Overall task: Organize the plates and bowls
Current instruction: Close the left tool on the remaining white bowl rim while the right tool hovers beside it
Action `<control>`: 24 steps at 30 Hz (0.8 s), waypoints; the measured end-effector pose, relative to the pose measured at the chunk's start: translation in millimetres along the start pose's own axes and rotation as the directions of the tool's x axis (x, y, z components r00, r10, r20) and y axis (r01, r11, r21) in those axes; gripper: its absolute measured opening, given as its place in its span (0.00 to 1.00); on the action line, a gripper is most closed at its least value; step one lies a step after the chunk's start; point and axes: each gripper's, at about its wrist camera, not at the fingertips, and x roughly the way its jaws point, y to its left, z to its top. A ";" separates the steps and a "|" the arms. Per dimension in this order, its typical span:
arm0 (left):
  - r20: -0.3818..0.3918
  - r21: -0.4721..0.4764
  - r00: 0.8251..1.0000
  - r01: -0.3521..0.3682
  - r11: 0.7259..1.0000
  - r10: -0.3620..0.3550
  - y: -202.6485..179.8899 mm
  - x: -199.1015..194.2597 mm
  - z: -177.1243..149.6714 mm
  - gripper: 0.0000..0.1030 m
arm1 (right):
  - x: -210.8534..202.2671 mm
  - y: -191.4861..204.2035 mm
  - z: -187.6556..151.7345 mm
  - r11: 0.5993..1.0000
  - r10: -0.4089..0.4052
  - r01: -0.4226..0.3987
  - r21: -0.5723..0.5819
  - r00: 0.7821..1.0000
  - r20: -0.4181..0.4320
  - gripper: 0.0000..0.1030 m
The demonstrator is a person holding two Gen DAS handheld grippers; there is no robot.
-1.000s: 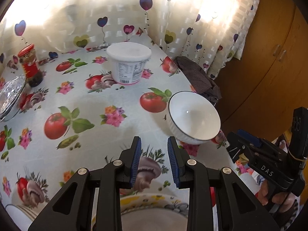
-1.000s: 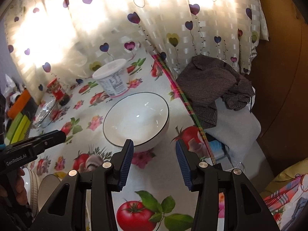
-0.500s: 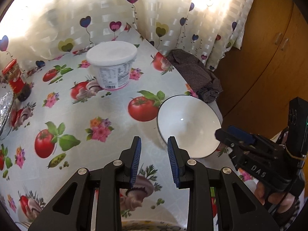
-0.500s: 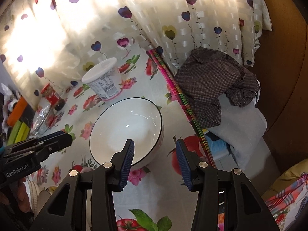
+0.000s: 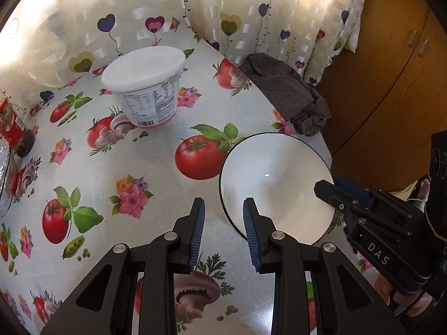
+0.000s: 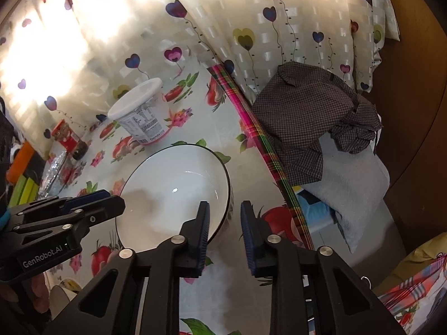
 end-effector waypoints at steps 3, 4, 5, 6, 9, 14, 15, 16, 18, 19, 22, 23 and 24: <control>-0.021 -0.012 1.000 -0.019 1.000 0.019 0.9 5.4 0.4 0.29 | 0.6 1.8 0.4 1.000 0.004 -0.004 -0.005 1.000 0.001 0.16; -0.021 -0.014 1.000 -0.022 1.000 0.021 0.9 5.9 0.4 0.29 | 0.7 2.6 0.5 1.000 -0.002 0.002 -0.010 1.000 0.001 0.16; -0.018 -0.012 0.999 -0.031 0.999 0.030 0.8 6.4 0.1 0.29 | 0.8 2.9 0.5 1.000 -0.004 0.004 -0.011 1.000 0.002 0.16; -0.018 -0.012 0.999 -0.036 0.999 0.035 1.0 6.9 0.1 0.29 | 0.8 3.2 0.4 1.000 -0.007 0.007 -0.013 1.000 0.002 0.16; -0.024 -0.007 0.999 -0.041 0.999 0.041 0.4 9.1 -0.6 0.29 | 0.9 3.3 0.5 1.000 -0.004 0.004 -0.008 1.000 0.002 0.16; -0.032 -0.006 0.999 -0.027 1.000 0.027 -1.5 13.7 0.1 0.18 | 1.1 3.8 0.3 1.000 -0.002 0.002 -0.010 1.000 -0.001 0.15; -0.036 -0.006 0.999 -0.021 1.000 0.020 -2.1 14.6 -0.2 0.18 | 0.9 4.1 -0.2 1.000 -0.002 0.002 -0.010 1.000 -0.002 0.15; -0.040 -0.007 0.999 -0.011 1.000 0.011 -2.5 15.5 -0.7 0.17 | 0.6 4.7 -1.0 1.000 0.001 -0.001 -0.007 1.000 -0.004 0.15; -0.041 -0.010 0.999 -0.007 1.000 0.007 -2.9 15.8 -2.3 0.17 | -0.4 5.3 -2.6 1.000 0.001 -0.001 -0.002 1.000 -0.005 0.15; -0.039 -0.012 0.999 -0.005 1.000 0.004 -2.3 15.5 -2.8 0.17 | -0.4 5.4 -2.6 1.000 0.002 -0.002 -0.001 1.000 -0.006 0.15; -0.041 -0.022 0.999 0.003 1.000 -0.004 -0.8 12.9 -5.7 0.17 | -2.9 6.2 -7.2 1.000 0.008 -0.008 0.006 1.000 -0.009 0.15; -0.042 -0.020 0.999 0.004 1.000 -0.004 -1.0 12.2 -6.7 0.17 | -4.3 6.4 -9.3 1.000 0.008 -0.008 0.007 1.000 -0.009 0.15; -0.045 -0.019 0.999 0.005 1.000 -0.005 -1.0 11.2 -8.5 0.17 | -5.5 6.9 -11.1 1.000 0.009 -0.008 0.009 1.000 -0.010 0.15</control>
